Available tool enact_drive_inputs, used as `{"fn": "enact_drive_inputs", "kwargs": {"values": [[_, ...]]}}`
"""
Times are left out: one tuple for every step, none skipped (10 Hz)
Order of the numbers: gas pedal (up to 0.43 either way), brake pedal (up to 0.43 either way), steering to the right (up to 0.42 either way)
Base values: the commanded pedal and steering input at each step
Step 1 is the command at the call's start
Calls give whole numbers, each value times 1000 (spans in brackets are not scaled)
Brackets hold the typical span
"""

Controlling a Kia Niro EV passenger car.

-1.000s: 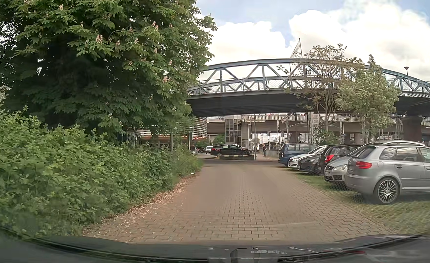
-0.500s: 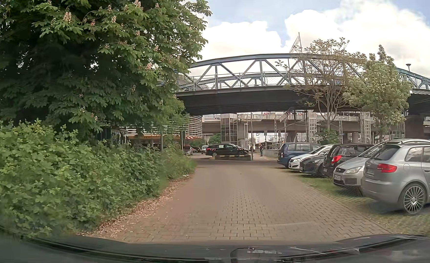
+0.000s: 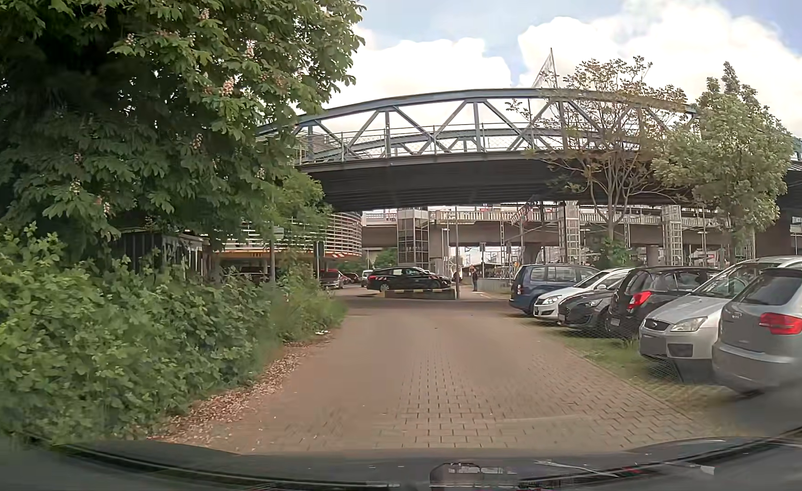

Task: Follow the waypoints while adhering to traffic rules and regulations

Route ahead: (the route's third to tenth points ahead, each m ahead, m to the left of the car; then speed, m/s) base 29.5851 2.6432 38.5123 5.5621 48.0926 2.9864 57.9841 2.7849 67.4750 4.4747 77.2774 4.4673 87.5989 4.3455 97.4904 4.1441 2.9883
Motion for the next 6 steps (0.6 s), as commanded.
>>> {"fn": "enact_drive_inputs", "kwargs": {"values": [[47, 0, 74], [47, 0, 74], [47, 0, 74], [47, 0, 74], [47, 0, 74], [47, 0, 74]]}}
